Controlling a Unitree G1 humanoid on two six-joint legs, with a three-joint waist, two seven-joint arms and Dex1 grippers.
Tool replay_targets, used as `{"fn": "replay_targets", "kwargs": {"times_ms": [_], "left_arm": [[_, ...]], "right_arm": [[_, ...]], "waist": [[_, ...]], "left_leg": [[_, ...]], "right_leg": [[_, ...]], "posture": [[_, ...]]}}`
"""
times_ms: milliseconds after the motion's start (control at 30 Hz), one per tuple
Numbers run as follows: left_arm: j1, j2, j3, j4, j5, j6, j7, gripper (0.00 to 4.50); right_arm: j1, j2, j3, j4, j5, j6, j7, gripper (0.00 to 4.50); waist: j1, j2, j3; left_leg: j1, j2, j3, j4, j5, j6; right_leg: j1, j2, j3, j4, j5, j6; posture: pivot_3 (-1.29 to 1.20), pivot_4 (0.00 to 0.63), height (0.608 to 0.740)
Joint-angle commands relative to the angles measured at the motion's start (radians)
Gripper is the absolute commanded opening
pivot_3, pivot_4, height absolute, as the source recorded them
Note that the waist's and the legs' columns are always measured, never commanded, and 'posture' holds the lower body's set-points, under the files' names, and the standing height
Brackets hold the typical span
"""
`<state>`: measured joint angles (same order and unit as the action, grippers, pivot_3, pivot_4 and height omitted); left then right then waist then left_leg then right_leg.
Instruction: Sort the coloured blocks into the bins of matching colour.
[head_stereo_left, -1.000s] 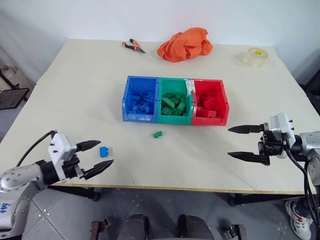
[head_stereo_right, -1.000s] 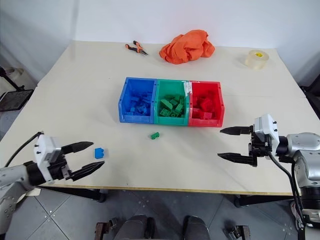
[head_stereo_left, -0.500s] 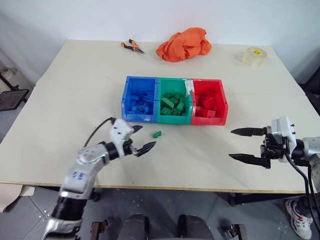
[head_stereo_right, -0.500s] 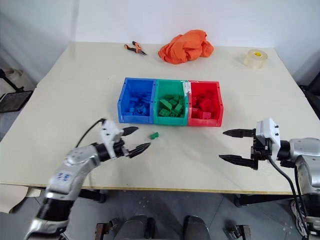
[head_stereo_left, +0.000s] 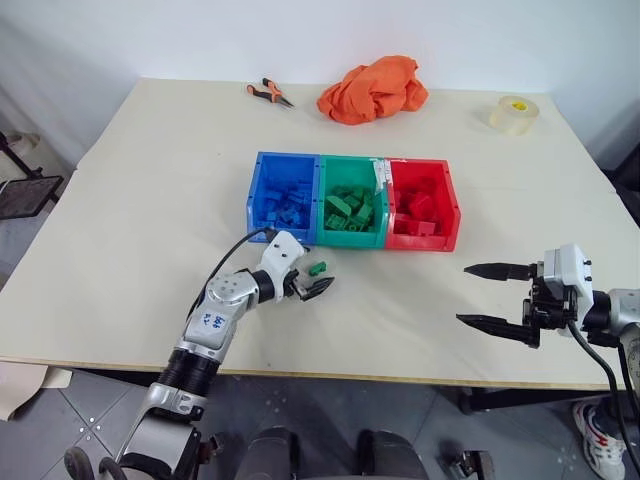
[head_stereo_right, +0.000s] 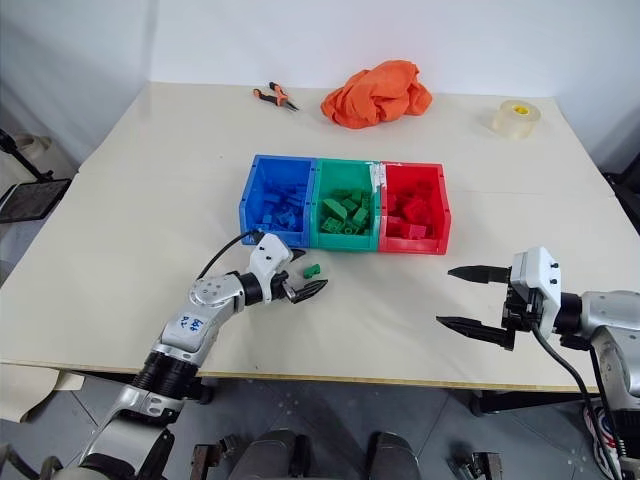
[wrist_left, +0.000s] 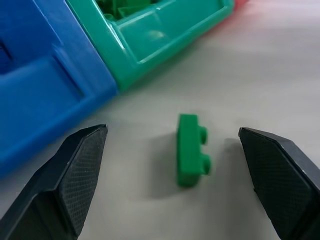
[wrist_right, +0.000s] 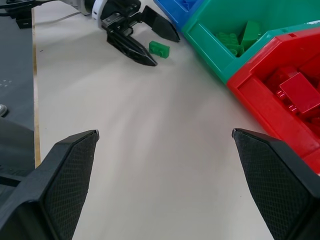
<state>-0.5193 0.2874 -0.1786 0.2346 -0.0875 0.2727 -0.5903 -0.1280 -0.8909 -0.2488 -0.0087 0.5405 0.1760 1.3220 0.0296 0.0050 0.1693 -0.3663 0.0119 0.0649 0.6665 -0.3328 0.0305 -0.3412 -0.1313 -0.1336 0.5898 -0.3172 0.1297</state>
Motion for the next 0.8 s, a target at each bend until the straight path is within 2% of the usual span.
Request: {"fn": "replay_targets", "kwargs": {"times_ms": [33, 100, 333, 467, 600, 800], "left_arm": [[-0.018, -0.011, -0.018, 0.014, 0.019, -0.016, -0.012, 4.30], [-0.025, -0.016, -0.024, 0.025, 0.027, -0.023, -0.019, 3.85], [-0.002, -0.009, -0.019, -0.034, 0.018, 0.012, -0.031, 1.63], [-0.005, -0.029, -0.011, -0.133, -0.024, 0.033, -0.048, 0.35], [-0.063, -0.098, 0.015, -0.183, -0.069, 0.057, -0.023, 0.35], [-0.189, -0.159, 0.044, -0.116, -0.051, 0.032, 0.050, 0.35]], "right_arm": [[0.011, 0.001, -0.046, -0.031, 0.025, -0.001, -0.009, 4.50], [0.012, 0.000, -0.046, -0.029, 0.024, -0.003, -0.012, 4.50], [0.016, -0.004, -0.053, -0.033, 0.024, -0.004, -0.023, 4.50], [0.024, -0.006, -0.058, -0.037, 0.025, -0.003, -0.032, 4.50], [0.023, -0.002, -0.059, -0.039, 0.022, -0.001, -0.037, 4.50], [0.024, 0.005, -0.059, -0.048, 0.020, 0.004, -0.050, 4.50]], "waist": [[0.000, 0.000, 0.000], [0.001, 0.000, 0.000], [-0.001, 0.000, 0.000], [0.000, 0.000, 0.000], [0.009, 0.000, 0.000], [0.016, 0.000, 0.000]], "left_leg": [[0.000, 0.000, 0.000, 0.000, 0.000, 0.000], [0.000, 0.000, 0.000, 0.000, 0.000, 0.000], [0.000, 0.000, 0.000, 0.000, 0.000, 0.000], [0.000, 0.000, 0.000, 0.000, 0.000, 0.000], [-0.001, 0.000, -0.001, 0.001, 0.000, 0.000], [-0.001, -0.001, 0.000, 0.001, 0.000, 0.000]], "right_leg": [[0.000, 0.000, 0.000, 0.000, 0.000, 0.000], [0.000, 0.000, 0.000, 0.000, 0.000, 0.000], [0.000, 0.000, 0.000, 0.000, 0.000, 0.000], [0.000, 0.000, 0.000, 0.000, 0.000, 0.000], [0.000, 0.000, 0.000, -0.001, 0.000, 0.000], [0.000, 0.000, 0.000, -0.001, 0.000, 0.001]], "posture": [[0.00, 0.150, 0.740], [0.00, 0.150, 0.740], [0.00, 0.150, 0.740], [0.00, 0.150, 0.740], [0.00, 0.150, 0.740], [0.00, 0.150, 0.740]]}}
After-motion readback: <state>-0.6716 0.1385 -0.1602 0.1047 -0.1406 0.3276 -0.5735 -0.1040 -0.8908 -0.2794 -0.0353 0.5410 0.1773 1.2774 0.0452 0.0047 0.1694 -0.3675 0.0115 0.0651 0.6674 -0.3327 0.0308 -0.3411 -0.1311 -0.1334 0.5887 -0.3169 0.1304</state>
